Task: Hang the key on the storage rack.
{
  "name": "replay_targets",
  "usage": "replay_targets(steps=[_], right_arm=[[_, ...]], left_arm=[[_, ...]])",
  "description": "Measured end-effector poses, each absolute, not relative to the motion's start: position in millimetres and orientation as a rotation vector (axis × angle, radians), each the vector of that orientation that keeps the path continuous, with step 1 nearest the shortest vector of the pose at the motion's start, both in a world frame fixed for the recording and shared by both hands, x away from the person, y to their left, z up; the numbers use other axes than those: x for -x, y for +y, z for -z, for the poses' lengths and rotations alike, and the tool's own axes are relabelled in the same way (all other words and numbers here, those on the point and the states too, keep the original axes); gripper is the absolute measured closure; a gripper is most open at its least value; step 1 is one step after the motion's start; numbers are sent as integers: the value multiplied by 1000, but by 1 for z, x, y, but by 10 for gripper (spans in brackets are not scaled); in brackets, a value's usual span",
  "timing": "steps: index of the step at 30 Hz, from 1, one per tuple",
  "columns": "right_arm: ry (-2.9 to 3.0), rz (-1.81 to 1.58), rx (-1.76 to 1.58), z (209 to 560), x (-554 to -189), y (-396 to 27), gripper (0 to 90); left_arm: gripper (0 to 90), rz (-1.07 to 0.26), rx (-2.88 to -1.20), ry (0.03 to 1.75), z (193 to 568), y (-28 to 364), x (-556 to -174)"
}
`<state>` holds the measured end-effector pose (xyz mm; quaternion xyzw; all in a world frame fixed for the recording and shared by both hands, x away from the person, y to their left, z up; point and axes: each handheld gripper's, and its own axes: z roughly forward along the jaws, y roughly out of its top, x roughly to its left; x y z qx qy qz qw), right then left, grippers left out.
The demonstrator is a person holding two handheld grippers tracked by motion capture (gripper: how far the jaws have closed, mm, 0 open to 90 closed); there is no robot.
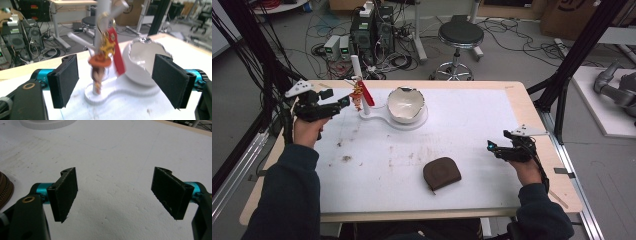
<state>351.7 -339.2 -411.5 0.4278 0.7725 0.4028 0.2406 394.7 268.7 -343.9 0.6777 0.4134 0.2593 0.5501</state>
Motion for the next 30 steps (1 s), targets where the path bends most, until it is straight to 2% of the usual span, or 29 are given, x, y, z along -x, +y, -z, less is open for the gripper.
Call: replay_targets(steps=[7, 13, 20, 30], right_arm=[[2111, -1095, -1176, 412, -352, -338, 216], [2106, -1098, -1185, 412, -352, -339, 216], [2100, -1088, -1196, 413, -354, -336, 216], [2101, -1088, -1206, 413, -352, -337, 216]], left_arm=[[219, -633, -1657, 886, 376, 258, -370], [214, -598, -1642, 935, 402, 250, -357], [214, -586, -1596, 958, 408, 259, -351], [225, -575, -1638, 958, 413, 255, -354]])
